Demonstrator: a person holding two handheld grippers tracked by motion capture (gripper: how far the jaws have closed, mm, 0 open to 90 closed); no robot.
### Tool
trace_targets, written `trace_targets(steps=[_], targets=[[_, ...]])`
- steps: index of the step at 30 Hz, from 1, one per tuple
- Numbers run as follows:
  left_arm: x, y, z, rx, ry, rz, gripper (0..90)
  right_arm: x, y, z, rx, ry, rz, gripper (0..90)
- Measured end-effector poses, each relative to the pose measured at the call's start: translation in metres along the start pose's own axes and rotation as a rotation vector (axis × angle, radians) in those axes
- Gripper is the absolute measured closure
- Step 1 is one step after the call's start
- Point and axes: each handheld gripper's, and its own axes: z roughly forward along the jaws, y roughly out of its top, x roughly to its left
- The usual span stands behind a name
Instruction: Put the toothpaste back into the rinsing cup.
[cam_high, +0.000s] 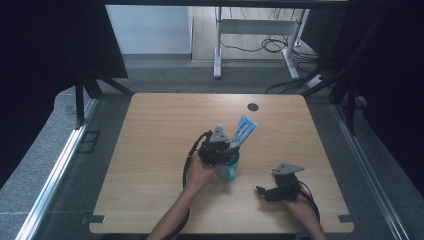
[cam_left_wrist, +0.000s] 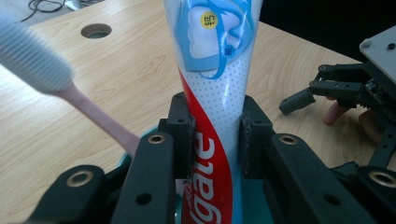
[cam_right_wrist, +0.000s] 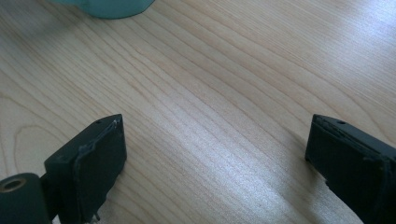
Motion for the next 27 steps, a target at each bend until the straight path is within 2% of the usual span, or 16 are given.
trace_targets(steps=[14, 22, 27], targets=[[-0.0029, -0.009, 0.0035, 0.065, 0.03, 0.03, 69.4, 0.0, 0.0, 0.0, 0.001, -0.001, 0.0, 5.1], [-0.0017, -0.0099, 0.0018, 0.072, 0.023, 0.014, 68.1, 0.0, 0.0, 0.0, 0.001, 0.0, -0.001, 5.1], [-0.003, -0.0084, 0.0014, 0.08, 0.038, 0.024, 64.5, -0.0001, 0.0, 0.0, 0.001, 0.0, -0.002, 5.1]])
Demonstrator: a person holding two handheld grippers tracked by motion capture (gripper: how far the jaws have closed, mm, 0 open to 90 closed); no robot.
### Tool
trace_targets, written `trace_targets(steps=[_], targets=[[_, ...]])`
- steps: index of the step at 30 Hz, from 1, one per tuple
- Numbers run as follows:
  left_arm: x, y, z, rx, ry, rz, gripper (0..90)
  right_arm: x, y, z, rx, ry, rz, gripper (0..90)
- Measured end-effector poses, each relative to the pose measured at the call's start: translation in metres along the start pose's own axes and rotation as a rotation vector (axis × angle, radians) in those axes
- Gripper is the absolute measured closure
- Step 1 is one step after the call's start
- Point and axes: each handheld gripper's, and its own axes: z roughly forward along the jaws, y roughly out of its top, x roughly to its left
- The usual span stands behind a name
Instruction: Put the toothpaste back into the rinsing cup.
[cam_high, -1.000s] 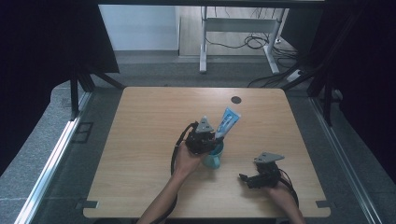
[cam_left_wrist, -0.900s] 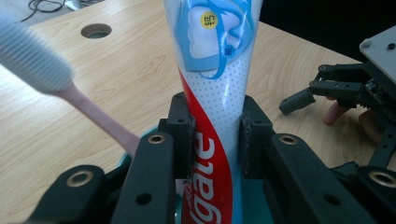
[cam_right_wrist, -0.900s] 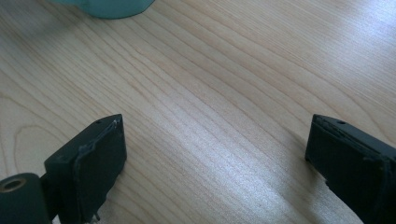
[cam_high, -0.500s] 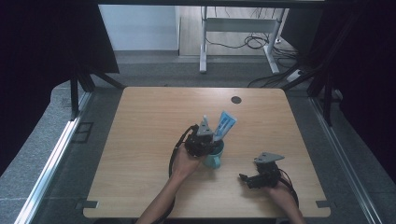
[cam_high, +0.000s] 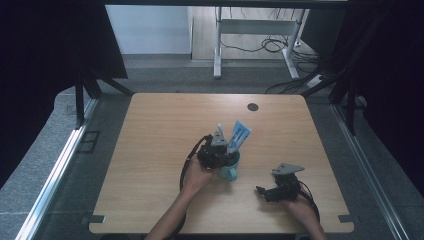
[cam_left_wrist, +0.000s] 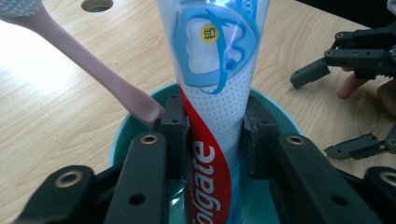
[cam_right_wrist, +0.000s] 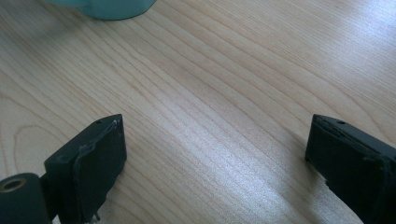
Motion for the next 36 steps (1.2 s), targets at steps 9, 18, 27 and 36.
trace_targets(steps=[9, 18, 27, 36], targets=[[-0.002, 0.002, -0.008, 0.002, 0.013, 0.011, 48.6, 0.0, 0.0, 0.0, 0.002, 0.001, -0.002, 5.1], [-0.004, 0.003, -0.017, 0.019, 0.033, -0.002, 23.4, 0.0, 0.0, 0.0, 0.002, 0.0, -0.001, 5.1], [-0.004, 0.003, -0.025, 0.052, 0.022, -0.01, 9.0, 0.0, 0.0, 0.0, 0.002, 0.001, 0.0, 5.1], [-0.003, -0.001, -0.036, 0.057, 0.018, -0.015, 0.7, 0.0, 0.0, 0.0, 0.002, 0.0, -0.001, 5.1]])
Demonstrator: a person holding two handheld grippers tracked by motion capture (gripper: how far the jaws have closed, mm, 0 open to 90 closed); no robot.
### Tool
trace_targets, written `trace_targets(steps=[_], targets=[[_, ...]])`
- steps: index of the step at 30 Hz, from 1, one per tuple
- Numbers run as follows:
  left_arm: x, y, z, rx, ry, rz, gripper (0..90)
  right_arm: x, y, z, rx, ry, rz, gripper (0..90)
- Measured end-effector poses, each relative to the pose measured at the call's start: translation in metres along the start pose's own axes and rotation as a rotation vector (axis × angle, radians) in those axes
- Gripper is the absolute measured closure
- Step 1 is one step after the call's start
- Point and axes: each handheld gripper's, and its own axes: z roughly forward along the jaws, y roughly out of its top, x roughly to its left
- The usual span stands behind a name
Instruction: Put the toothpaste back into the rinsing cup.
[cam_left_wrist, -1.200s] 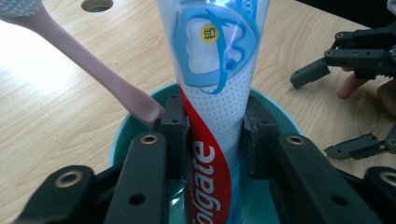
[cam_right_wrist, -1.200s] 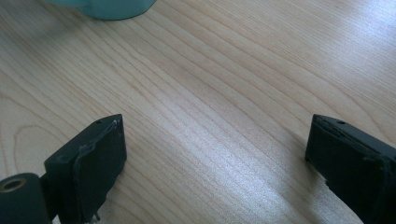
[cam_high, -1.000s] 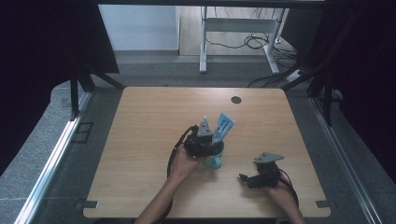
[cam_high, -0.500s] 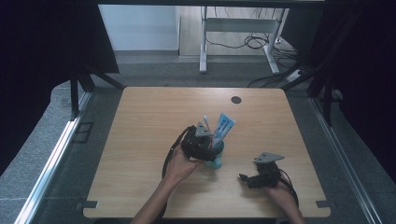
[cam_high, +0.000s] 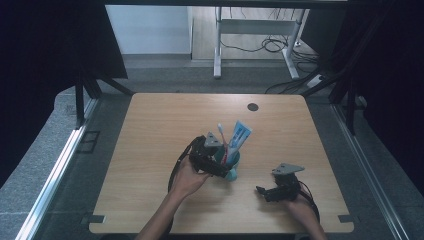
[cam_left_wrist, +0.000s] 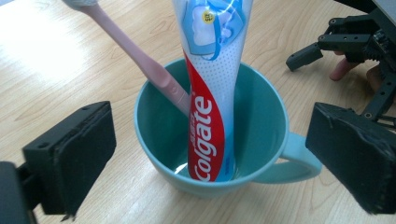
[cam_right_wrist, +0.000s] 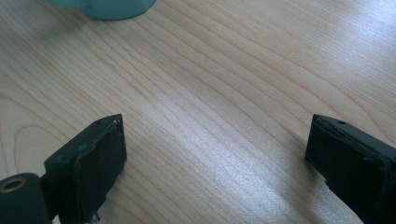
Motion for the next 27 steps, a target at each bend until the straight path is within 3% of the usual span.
trace_targets(steps=[14, 27], targets=[[0.006, -0.014, -0.015, -0.016, 0.04, 0.011, 0.0, 0.0, 0.0, 0.0, -0.002, -0.001, 0.001, 5.0], [0.017, -0.032, -0.033, -0.032, 0.068, -0.005, 0.0, 0.0, 0.0, 0.0, -0.002, -0.001, 0.004, 5.1]])
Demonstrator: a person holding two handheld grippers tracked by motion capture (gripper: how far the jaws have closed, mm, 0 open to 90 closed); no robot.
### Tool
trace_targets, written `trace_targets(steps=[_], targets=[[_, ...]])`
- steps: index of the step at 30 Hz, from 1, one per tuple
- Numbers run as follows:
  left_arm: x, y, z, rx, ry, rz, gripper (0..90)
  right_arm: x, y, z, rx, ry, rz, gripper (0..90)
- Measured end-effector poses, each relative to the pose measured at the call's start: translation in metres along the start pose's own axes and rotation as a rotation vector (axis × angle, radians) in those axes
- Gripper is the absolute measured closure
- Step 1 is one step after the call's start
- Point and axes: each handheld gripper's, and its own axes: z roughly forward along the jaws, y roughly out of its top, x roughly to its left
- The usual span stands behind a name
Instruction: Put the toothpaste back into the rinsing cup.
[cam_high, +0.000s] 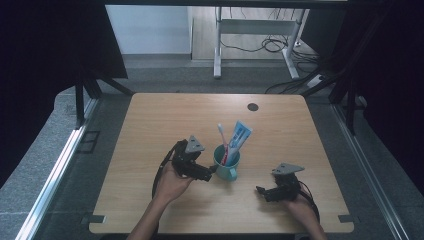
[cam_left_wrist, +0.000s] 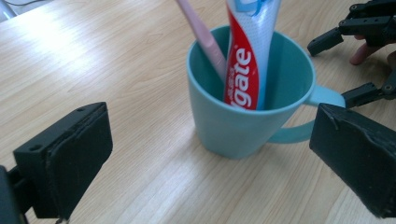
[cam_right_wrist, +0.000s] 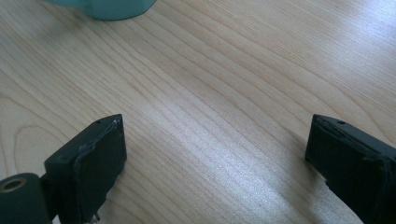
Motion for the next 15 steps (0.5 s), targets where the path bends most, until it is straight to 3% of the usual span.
trace_targets(steps=[9, 15], targets=[[0.005, -0.019, -0.006, 0.022, 0.034, 0.01, 0.0, 0.0, 0.0, 0.0, 0.0, 0.0, -0.001, 5.1], [0.008, -0.031, -0.011, 0.02, 0.038, -0.013, 0.0, 0.0, 0.0, 0.0, 0.0, 0.0, -0.002, 5.1]])
